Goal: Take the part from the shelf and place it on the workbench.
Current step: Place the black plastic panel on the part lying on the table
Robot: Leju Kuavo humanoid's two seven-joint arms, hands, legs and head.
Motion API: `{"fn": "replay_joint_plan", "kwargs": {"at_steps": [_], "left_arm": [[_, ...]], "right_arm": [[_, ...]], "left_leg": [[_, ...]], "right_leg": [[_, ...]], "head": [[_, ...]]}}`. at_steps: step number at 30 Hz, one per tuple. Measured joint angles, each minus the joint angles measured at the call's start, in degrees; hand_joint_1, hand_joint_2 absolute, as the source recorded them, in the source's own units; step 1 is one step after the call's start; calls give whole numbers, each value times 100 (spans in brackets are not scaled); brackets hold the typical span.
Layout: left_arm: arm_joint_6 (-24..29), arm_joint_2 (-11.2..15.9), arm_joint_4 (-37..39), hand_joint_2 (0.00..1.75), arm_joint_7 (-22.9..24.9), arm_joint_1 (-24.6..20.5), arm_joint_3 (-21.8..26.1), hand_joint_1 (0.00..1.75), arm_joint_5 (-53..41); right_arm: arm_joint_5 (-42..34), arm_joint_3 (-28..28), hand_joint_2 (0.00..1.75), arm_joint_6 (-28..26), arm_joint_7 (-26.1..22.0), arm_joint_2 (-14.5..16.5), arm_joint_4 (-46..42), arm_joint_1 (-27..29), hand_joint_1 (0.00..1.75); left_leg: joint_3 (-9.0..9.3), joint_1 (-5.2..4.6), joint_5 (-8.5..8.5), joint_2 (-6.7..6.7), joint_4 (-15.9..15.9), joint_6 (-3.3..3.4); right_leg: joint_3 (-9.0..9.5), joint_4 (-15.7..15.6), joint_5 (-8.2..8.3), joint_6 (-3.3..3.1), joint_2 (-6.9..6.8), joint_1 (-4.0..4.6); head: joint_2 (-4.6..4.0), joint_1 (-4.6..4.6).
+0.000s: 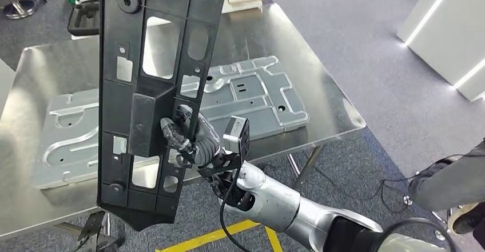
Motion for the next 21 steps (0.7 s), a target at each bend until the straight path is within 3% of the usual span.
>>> {"fn": "replay_joint_plan", "kwargs": {"at_steps": [2, 4, 5, 7, 9, 12, 14, 18, 19, 20, 21], "left_arm": [[-14, 3, 0, 175, -5, 8, 0, 0, 26], [-44, 4, 0, 175, -8, 36, 0, 0, 37], [-64, 4, 0, 175, -8, 52, 0, 0, 37], [-106, 5, 0, 175, -7, 69, 0, 0, 37], [-126, 10, 0, 175, -5, 64, 0, 0, 38], [-175, 25, 0, 175, 8, 73, 0, 0, 55], [-223, 32, 0, 175, 28, 80, 0, 0, 83], [-243, 23, 0, 175, 54, 107, 0, 0, 108], [-244, 19, 0, 175, 64, 120, 0, 0, 105], [-245, 14, 0, 175, 79, 130, 0, 0, 102], [-246, 9, 0, 175, 93, 134, 0, 0, 97]], "right_arm": [[139, -17, 175, -93, 138, -53, 26, -100, 175], [273, -41, 175, -193, 294, -117, 67, -207, 175], [343, -51, 175, -244, 380, -146, 92, -284, 175], [526, -61, 175, -367, 578, -201, 149, -511, 175], [761, -63, 175, -507, 799, -248, 220, -783, 175], [1180, -61, 175, -729, 1215, -307, 401, -1169, 175], [1701, -31, 175, -968, 1683, -333, 642, -1530, 175], [2749, 115, 175, -1232, 2511, -350, 1490, -2369, 175], [2950, 155, 175, -1249, 2667, -349, 1758, -2548, 175], [3143, 195, 175, -1268, 2814, -349, 2031, -2719, 175], [3323, 229, 175, -1284, 2934, -348, 2307, -2882, 175]], "left_leg": [[8, -4, -3, 3, -1, 21], [5, 5, -21, -3, 28, 23], [3, 14, -39, -8, 56, 15], [-23, 29, -100, -18, 154, -33], [-92, 18, -162, -25, 285, -95], [-151, 8, -183, -27, 337, -144], [-242, 22, -305, -21, 520, -194], [-873, 68, -822, -16, 1792, -286], [-960, 70, -803, -16, 1919, -282], [-943, 70, -680, -16, 1825, -268], [-823, 68, -477, -17, 1524, -245]], "right_leg": [[-328, 713, -312, 34, -4, 0], [-502, 1058, -340, 72, -7, -12], [-442, 921, -210, 93, -10, -25], [-111, 248, 117, 129, -18, -58], [116, -222, 243, 96, -10, -67], [123, -277, 235, -9, 2, -52], [120, -287, 253, -67, -2, -73], [117, -290, 261, -102, -7, -70], [117, -290, 261, -102, -9, -65], [118, -290, 260, -102, -12, -60], [119, -290, 260, -102, -14, -57]], "head": [[1, 9], [0, 9], [-1, 10], [-1, 10], [-1, 8], [0, 9], [1, 7], [0, 5], [1, 5], [1, 5], [1, 5]]}}
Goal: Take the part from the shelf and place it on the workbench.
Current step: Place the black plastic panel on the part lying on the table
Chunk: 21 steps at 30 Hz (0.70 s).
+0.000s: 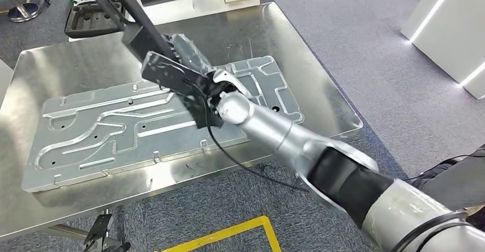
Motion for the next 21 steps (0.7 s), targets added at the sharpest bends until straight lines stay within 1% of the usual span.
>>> {"fn": "replay_joint_plan", "kwargs": {"at_steps": [1, 2, 3, 4, 6, 7, 8, 9, 10, 11, 12, 13, 14, 15, 16, 17, 18, 19, 20, 21], "left_arm": [[1, -4, 0, 175, 16, -4, 0, 0, -4], [2, -10, 0, 175, 28, -10, 0, 0, -5], [4, -16, 0, 175, 38, -16, 0, 0, -3], [9, -26, 0, 175, 45, -14, 0, 0, 2], [26, -49, 0, 175, 57, -1, 0, 0, 15], [34, -67, 0, 175, 60, 4, 0, 0, 24], [40, -86, 0, 175, 64, 3, 0, 0, 31], [43, -101, 0, 175, 68, 1, 0, 0, 38], [43, -114, 0, 175, 77, 2, 0, 0, 45], [41, -122, 0, 175, 92, 5, 0, 0, 50], [37, -131, 0, 175, 115, 9, 0, 0, 54], [30, -143, 0, 175, 139, 12, 0, 0, 57], [24, -157, 0, 175, 159, 14, 0, 0, 58], [19, -173, 0, 175, 173, 14, 0, 0, 60], [15, -185, 0, 175, 178, 14, 0, 0, 59], [15, -193, 0, 175, 174, 11, 0, 0, 56], [11, -198, 0, 175, 169, 5, 0, 0, 51], [2, -199, 0, 175, 161, -4, 0, 0, 44], [-11, -202, 0, 175, 155, -12, 0, 0, 35], [-26, -205, 0, 175, 153, -19, 0, 0, 23]], "right_arm": [[170, 28, 175, -14, 93, 1, 283, -162, 175], [329, 49, 175, -26, 164, 1, 544, -312, 175], [501, 74, 175, -35, 239, 1, 808, -449, 175], [704, 113, 175, -44, 336, 1, 1069, -574, 175], [1171, 229, 175, -37, 604, 1, 1548, -782, 175], [1410, 296, 175, -9, 747, 0, 1769, -874, 175], [1623, 360, 175, 40, 879, -2, 1960, -970, 175], [1853, 437, 175, 121, 1025, -4, 2159, -1068, 175], [2087, 524, 175, 223, 1171, -5, 2343, -1161, 175], [2328, 624, 175, 340, 1315, -6, 2511, -1244, 175], [2590, 748, 175, 478, 1461, -5, 2684, -1307, 175], [2836, 872, 175, 618, 1579, -3, 2839, -1348, 175], [3078, 989, 175, 772, 1672, 6, 2980, -1381, 175], [3322, 1104, 175, 940, 1742, 24, 3121, -1416, 175], [3534, 1203, 175, 1094, 1786, 50, 3243, -1458, 175], [3719, 1294, 175, 1223, 1810, 80, 3353, -1509, 175], [3881, 1400, 175, 1322, 1821, 128, 3463, -1564, 175], [4016, 1510, 175, 1387, 1818, 176, 3562, -1609, 175], [4144, 1629, 175, 1440, 1798, 224, 3659, -1640, 175], [4277, 1753, 175, 1492, 1762, 279, 3749, -1658, 175]], "left_leg": [[174, -5, 193, -1, -413, 26], [345, -22, 332, -5, -783, 50], [463, -41, 406, -9, -1044, 69], [521, -62, 419, -15, -1178, 84], [542, -79, 445, -22, -1243, 123], [560, -72, 471, -21, -1287, 149], [579, -62, 495, -19, -1331, 175], [597, -53, 515, -16, -1371, 205], [608, -53, 522, -14, -1390, 225], [609, -59, 518, -13, -1392, 244], [609, -65, 511, -13, -1385, 262], [610, -68, 502, -16, -1374, 273], [611, -67, 489, -26, -1356, 281], [611, -63, 469, -39, -1328, 282], [611, -59, 440, -52, -1291, 274], [602, -58, 409, -61, -1255, 257], [583, -71, 379, -64, -1207, 235], [563, -77, 362, -63, -1175, 210], [543, -84, 359, -63, -1164, 187], [533, -90, 358, -62, -1144, 165]], "right_leg": [[-1, -3, -1, 3, -6, 1], [-8, -10, 2, 14, -11, 7], [-16, -23, 11, 33, -16, 9], [-21, -43, 23, 57, -22, 11], [-16, -100, 56, 117, -26, 10], [-21, -104, 44, 142, -28, 8], [-61, -39, -13, 158, -29, 10], [-155, 147, -124, 165, -28, 15], [-306, 452, -274, 165, -27, 18], [-498, 838, -427, 164, -25, 24], [-687, 1198, -532, 167, -24, 28], [-814, 1417, -553, 172, -25, 28], [-848, 1433, -477, 176, -26, 25], [-766, 1214, -306, 177, -27, 20], [-604, 841, -96, 172, -30, 14], [-442, 489, 41, 161, -34, 11], [-304, 198, 129, 149, -32, 14], [-229, 48, 147, 137, -30, 22], [-207, 20, 117, 124, -27, 35], [-195, -7, 130, 108, -21, 42]], "head": [[0, 1], [-1, 0], [-1, 1], [-1, 2], [0, 4], [0, 6], [-1, 7], [-1, 10], [-1, 11], [-1, 11], [0, 13], [0, 13], [0, 13], [0, 13], [0, 14], [-1, 13], [0, 13], [-1, 15], [-1, 16], [0, 18]]}}
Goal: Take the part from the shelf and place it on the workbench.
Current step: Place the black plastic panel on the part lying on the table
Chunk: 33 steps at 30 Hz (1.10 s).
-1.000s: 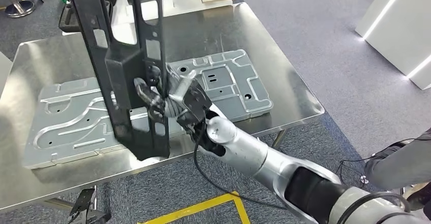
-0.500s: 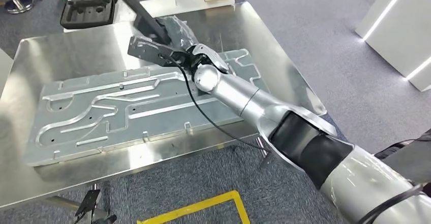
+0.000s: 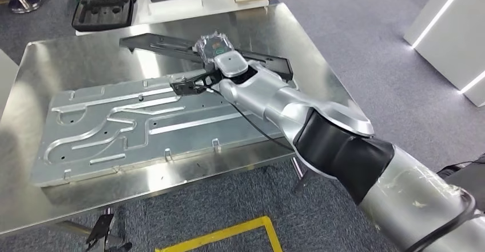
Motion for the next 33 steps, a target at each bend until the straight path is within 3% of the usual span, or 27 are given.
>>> {"fn": "replay_joint_plan", "kwargs": {"at_steps": [3, 6, 7, 8, 9, 11, 13, 15, 18, 21, 23, 24, 25, 27, 28, 30, 33], "left_arm": [[-21, -4, 0, 175, -2, -13, 0, 0, -29], [-37, -15, 0, 175, -30, -38, 0, 0, -37], [-46, -20, 0, 175, -50, -39, 0, 0, -40], [-57, -26, 0, 175, -73, -39, 0, 0, -42], [-66, -29, 0, 175, -98, -42, 0, 0, -42], [-84, -31, 0, 175, -149, -66, 0, 0, -42], [-94, -33, 0, 175, -198, -103, 0, 0, -43], [-96, -40, 0, 175, -242, -123, 0, 0, -55], [-85, -67, 0, 175, -290, -138, 0, 0, -86], [-53, -95, 0, 175, -309, -157, 0, 0, -121], [-34, -115, 0, 175, -316, -147, -1, 0, -151], [-27, -126, 0, 175, -319, -143, -2, 0, -164], [-25, -137, 0, 175, -321, -141, -2, 0, -173], [-18, -148, 0, 175, -321, -142, -2, 0, -182], [-15, -149, 0, 175, -321, -143, -2, 0, -184], [-16, -150, 0, 175, -321, -144, -2, 0, -183], [-93, -150, 0, 44, -290, -136, -2, 0, -145]], "right_arm": [[380, 288, 175, 141, -175, 168, 210, -10, 175], [620, 541, 175, 147, -405, 387, 372, -10, 175], [693, 634, 175, 114, -497, 458, 421, -3, 175], [780, 723, 175, 63, -588, 518, 463, 5, 175], [899, 815, 175, -16, -678, 579, 496, 10, 175], [1184, 1000, 175, -211, -856, 685, 559, 5, 175], [1419, 1157, 87, -403, -1018, 764, 616, -3, 87], [1559, 1263, 0, -591, -1166, 816, 665, 16, 0], [1690, 1361, 0, -811, -1329, 873, 725, 50, 0], [1788, 1399, 0, -927, -1417, 907, 776, 99, 0], [1817, 1416, 0, -1019, -1453, 915, 804, 164, 0], [1822, 1423, 0, -1056, -1467, 919, 816, 188, 0], [1825, 1429, 0, -1080, -1475, 927, 825, 199, 0], [1826, 1432, 0, -1101, -1479, 945, 837, 190, 0], [1827, 1432, 0, -1110, -1480, 957, 842, 182, 0], [1840, 1434, 0, -1123, -1482, 978, 857, 179, 0], [1935, 1443, 0, -1097, -1496, 1012, 885, 172, 0]], "left_leg": [[-84, 20, -128, 16, 188, -90], [-559, 74, -512, 41, 1136, -203], [-726, 86, -571, 47, 1419, -221], [-811, 90, -539, 51, 1524, -225], [-776, 91, -399, 52, 1387, -217], [-458, 82, -17, 51, 654, -170], [-141, 42, 168, 44, 29, -120], [-52, 4, 169, 31, -120, -88], [17, 30, 235, 45, -246, 2], [54, 37, 268, 61, -305, 80], [51, 34, 266, 60, -293, 92], [48, 36, 263, 57, -280, 90], [45, 40, 255, 53, -257, 83], [15, 35, 221, 44, -178, 42], [-7, 30, 206, 42, -143, 17], [-40, 21, 203, 42, -112, -33], [-96, 43, 128, 50, -23, -112]], "right_leg": [[44, -37, 12, -67, 0, -37], [71, -42, 5, -108, 21, -50], [72, -39, 1, -113, 31, -48], [74, -37, -2, -116, 42, -46], [79, -35, -5, -119, 51, -45], [94, -40, -12, -117, 64, -43], [98, -63, -5, -88, 66, -36], [100, -99, 17, -42, 64, -33], [57, -3, -85, 29, 51, -21], [-342, 932, -574, 45, 31, -14], [-550, 1405, -701, 58, 30, -18], [-512, 1346, -620, 63, 27, -24], [-367, 1075, -462, 65, 21, -30], [31, 317, -185, 50, 5, -32], [162, 71, -124, 35, 3, -26], [229, -57, -114, -4, 15, 1], [234, -100, -63, -94, 27, -16]], "head": [[0, -2], [0, -4], [0, -4], [0, -4], [0, -5], [0, -4], [0, -3], [0, -4], [-1, 0], [0, 3], [0, 2], [0, 3], [0, 3], [0, 3], [0, 2], [0, 1], [0, -1]]}}
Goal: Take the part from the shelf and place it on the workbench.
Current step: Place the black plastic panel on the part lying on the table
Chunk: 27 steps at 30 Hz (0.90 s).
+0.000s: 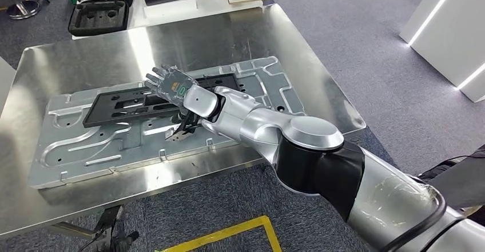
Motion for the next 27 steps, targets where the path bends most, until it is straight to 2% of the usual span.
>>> {"fn": "replay_joint_plan", "kwargs": {"at_steps": [1, 4, 5, 6, 7, 8, 10, 11, 14, 15, 16, 17, 19, 20, 21, 22, 23, 25, 26, 27], "left_arm": [[-40, 1, 0, 0, 20, 4, 0, 0, 25], [-111, 1, 0, 0, 74, 10, 0, 0, 62], [-111, 1, 0, 0, 89, 10, 0, 0, 60], [-99, 1, 0, 0, 107, 9, 0, 0, 57], [-80, 1, 0, 0, 125, 6, 0, 0, 58], [-55, 1, 0, 0, 144, 0, 0, 0, 61], [-2, 1, 0, 0, 178, -17, 0, 0, 78], [17, 1, 0, 0, 189, -22, 0, 0, 87], [45, 1, 0, 0, 217, -20, 0, 0, 110], [48, 2, 1, 0, 228, -21, 0, 0, 116], [46, 5, 1, 0, 240, -24, 0, 0, 120], [39, 9, 2, 0, 250, -28, 0, 0, 123], [12, 14, 2, 0, 269, -27, 0, 0, 131], [-7, 13, 2, 0, 276, -22, 0, 0, 136], [-20, 13, 2, 0, 282, -16, 0, 0, 143], [-31, 12, 2, 0, 285, -11, 0, 0, 150], [-36, 12, 2, 0, 287, -8, 0, 0, 157], [-26, 12, 2, 0, 284, -8, 0, 0, 167], [-18, 12, 2, 0, 280, -8, 0, 0, 169], [-9, 10, 2, 0, 276, -7, 0, 0, 171]], "right_arm": [[54, 12, 0, 30, -6, 15, 8, -7, 0], [183, 64, 0, 174, -41, 53, 38, -6, 0], [202, 77, 0, 231, -55, 58, 50, 5, 0], [215, 88, 0, 287, -69, 59, 63, 14, 0], [233, 94, 0, 336, -83, 59, 76, 20, 0], [249, 97, 0, 377, -95, 59, 88, 21, 0], [270, 100, 0, 425, -112, 58, 112, 20, 0], [270, 100, 0, 436, -114, 55, 122, 28, 0], [259, 100, 0, 435, -115, 40, 155, 78, 0], [250, 100, 0, 431, -112, 30, 165, 89, 0], [234, 100, 0, 423, -108, 17, 173, 93, 0], [212, 100, 0, 407, -103, -1, 178, 95, 0], [142, 100, 0, 317, -84, -35, 185, 110, 0], [91, 100, 0, 230, -73, -52, 186, 121, 0], [25, 98, 0, 116, -59, -64, 187, 130, 0], [-56, 90, 0, -27, -44, -76, 185, 133, 0], [-150, 71, 0, -191, -28, -85, 176, 130, 0], [-346, -11, 0, -531, 5, -102, 128, 112, 0], [-441, -70, 0, -680, 16, -112, 93, 101, 0], [-540, -142, 0, -811, 20, -124, 54, 93, 0]], "left_leg": [[-80, 12, -119, 2, 179, -33], [-535, 58, -594, 7, 1200, -127], [-633, 69, -641, 7, 1412, -142], [-625, 75, -579, 7, 1402, -147], [-506, 82, -429, 8, 1171, -144], [-307, 88, -242, 8, 782, -134], [69, 72, -27, 2, 94, -99], [156, 57, 1, -3, -67, -76], [164, 37, 38, 2, -132, 11], [168, 44, 67, 10, -170, 47], [170, 54, 101, 20, -208, 95], [167, 59, 128, 28, -234, 133], [127, 38, 166, 30, -236, 186], [96, 31, 185, 29, -228, 196], [61, 28, 205, 28, -215, 201], [23, 30, 224, 28, -195, 197], [-18, 32, 240, 28, -167, 189], [-99, 26, 271, 29, -106, 152], [-127, 20, 293, 28, -83, 123], [-148, 13, 325, 26, -78, 90]], "right_leg": [[8, -19, 15, -25, -1, -16], [12, -24, 23, -50, -9, -18], [12, -24, 23, -50, -13, -18], [12, -22, 22, -49, -15, -19], [14, -21, 21, -47, -14, -22], [17, -20, 17, -41, -10, -26], [10, -20, 20, -7, 4, -19], [3, -24, 32, 21, 10, -18], [-14, -38, 52, 106, 18, -24], [-39, 3, -13, 126, 13, -22], [-93, 144, -151, 143, 7, -19], [-187, 406, -356, 151, -1, -16], [-431, 1134, -767, 161, -5, -13], [-504, 1400, -865, 166, -5, -13], [-493, 1481, -862, 170, -6, -15], [-373, 1339, -766, 171, -8, -17], [-155, 1012, -621, 169, -11, -20], [256, 333, -437, 158, -13, -8], [360, 145, -398, 148, -9, 2], [375, 92, -393, 135, -4, 15]], "head": [[0, -1], [0, -3], [0, -4], [0, -4], [0, -4], [0, -3], [0, -1], [0, 0], [0, 2], [0, 3], [0, 6], [0, 9], [0, 14], [0, 14], [0, 14], [0, 14], [0, 14], [0, 12], [-1, 14], [-1, 13]]}}
